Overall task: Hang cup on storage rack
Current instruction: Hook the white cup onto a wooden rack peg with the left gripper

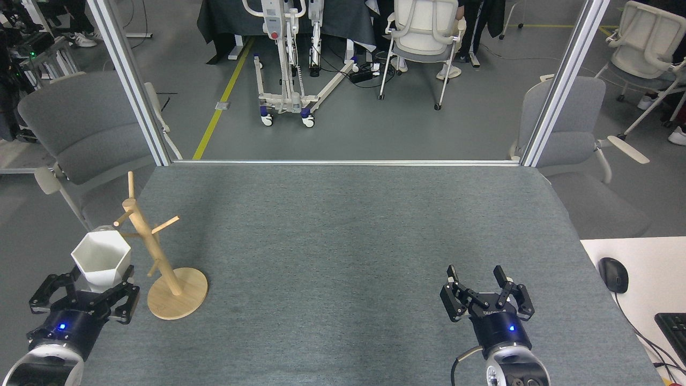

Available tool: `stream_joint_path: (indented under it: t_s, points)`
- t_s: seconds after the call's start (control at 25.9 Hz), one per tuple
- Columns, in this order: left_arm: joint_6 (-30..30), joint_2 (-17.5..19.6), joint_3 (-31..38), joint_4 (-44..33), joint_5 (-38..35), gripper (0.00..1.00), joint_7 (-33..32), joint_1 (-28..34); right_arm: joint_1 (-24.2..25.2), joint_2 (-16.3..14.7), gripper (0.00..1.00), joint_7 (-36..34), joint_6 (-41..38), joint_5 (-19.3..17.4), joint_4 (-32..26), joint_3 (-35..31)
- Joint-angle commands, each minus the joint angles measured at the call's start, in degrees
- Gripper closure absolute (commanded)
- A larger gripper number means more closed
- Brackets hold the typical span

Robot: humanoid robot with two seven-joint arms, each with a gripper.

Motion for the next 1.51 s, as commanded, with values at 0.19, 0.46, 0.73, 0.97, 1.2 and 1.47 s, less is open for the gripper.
stream_joint_path:
  t_s: [0.19,0.46,0.73,0.97,1.2,1.47]
  points:
    - [-0.2,-0.6,-0.9,0.2,-1.1,0.95,0.0,-0.1,-0.3,-0.1,0.01,0.0,-0.1,0.0,0.9,0.1]
    - [0.0,-1.2,-0.9,1.0,-1.1,0.25,0.3,-0.3,-1.7,-0.3,0.01,0.1,-0.1,0.2,1.4,0.7]
    - [0.0,-1.6,-0.9,3.6,-1.0,0.07,0.9,-1.1,-1.8,-0.6,0.01,0.1,-0.1,0.3,1.3,0.5]
    - [0.0,-2.8,-1.0,4.8,-1.0,0.03,0.8,-1.2,-1.8,-0.7,0.01,0.1,-0.1,0.3,1.3,0.5]
    - [-0.1,-4.0,-1.0,8.2,-1.0,0.03,1.0,-1.8,-2.7,-0.8,0.01,0.1,-0.1,0.3,1.4,0.3]
    - [0.0,-4.6,-1.0,12.4,-1.0,0.02,1.1,-2.0,-3.2,-0.9,0.01,0.1,-0.1,0.3,1.4,0.2]
